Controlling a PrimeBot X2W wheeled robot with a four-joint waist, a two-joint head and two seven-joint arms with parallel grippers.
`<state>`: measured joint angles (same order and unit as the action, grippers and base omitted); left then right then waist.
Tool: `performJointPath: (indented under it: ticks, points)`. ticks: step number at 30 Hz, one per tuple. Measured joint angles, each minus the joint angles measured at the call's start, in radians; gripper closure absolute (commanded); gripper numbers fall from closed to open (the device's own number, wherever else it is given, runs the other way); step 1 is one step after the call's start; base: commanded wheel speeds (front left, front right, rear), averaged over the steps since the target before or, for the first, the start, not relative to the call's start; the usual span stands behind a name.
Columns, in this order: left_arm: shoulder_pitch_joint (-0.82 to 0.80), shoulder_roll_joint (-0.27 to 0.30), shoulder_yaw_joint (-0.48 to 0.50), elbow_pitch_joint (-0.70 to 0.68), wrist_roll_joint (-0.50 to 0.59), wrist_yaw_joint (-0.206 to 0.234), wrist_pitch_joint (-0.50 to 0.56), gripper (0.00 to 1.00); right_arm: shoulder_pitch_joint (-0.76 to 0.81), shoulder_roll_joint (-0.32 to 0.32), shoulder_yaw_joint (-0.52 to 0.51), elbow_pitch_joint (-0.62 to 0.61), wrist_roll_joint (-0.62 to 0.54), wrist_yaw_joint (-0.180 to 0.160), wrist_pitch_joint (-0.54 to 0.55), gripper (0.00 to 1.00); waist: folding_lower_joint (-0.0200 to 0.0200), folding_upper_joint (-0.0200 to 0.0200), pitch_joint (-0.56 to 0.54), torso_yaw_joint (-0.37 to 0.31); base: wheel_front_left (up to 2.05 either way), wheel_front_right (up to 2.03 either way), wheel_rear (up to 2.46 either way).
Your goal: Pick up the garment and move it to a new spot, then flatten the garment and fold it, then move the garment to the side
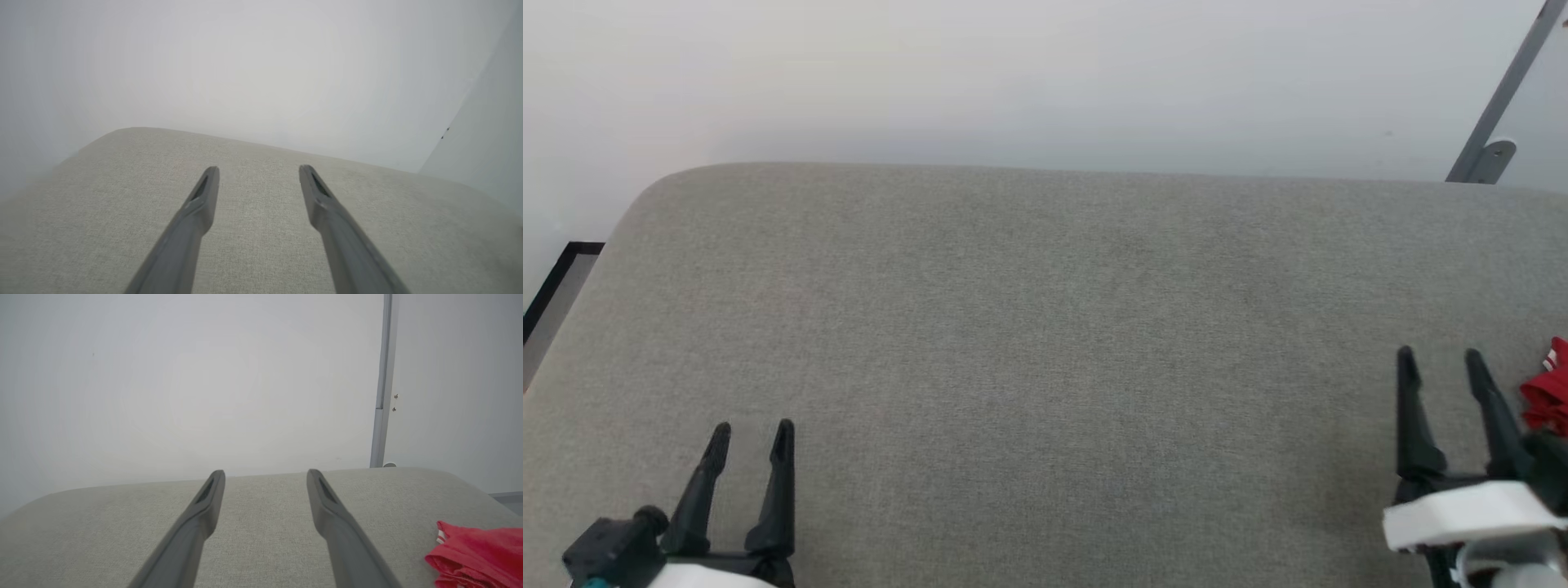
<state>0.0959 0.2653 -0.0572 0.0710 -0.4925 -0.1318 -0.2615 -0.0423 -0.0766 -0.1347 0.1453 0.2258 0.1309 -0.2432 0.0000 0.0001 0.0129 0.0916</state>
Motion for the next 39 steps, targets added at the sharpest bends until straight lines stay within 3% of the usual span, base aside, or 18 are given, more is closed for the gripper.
performJointPath:
  ticks: [12,32,33,39]
  points:
    - [0.041,-0.010,0.016,-0.053,0.026,0.000,0.000,0.00,0.132,0.023,-0.080,-0.188,0.002,0.000,0.054,0.00,0.0000,0.0000,0.007,0.011,0.00,0.00,0.00]
    - [0.032,0.000,0.015,-0.063,0.028,0.000,0.000,0.00,0.139,0.025,-0.059,-0.194,0.039,0.000,0.062,0.00,0.0000,0.0000,0.017,-0.002,0.00,0.00,0.00]
    - [0.033,-0.004,0.013,-0.057,0.027,0.000,0.001,1.00,0.140,0.026,-0.059,-0.186,0.039,0.000,0.062,1.00,0.0000,0.0000,0.017,-0.002,0.00,0.00,0.00]
    - [0.053,-0.047,-0.004,0.008,0.021,0.000,0.007,1.00,0.161,0.042,-0.058,-0.117,0.043,0.000,0.067,1.00,0.0000,0.0000,0.017,-0.003,0.00,0.00,0.00]
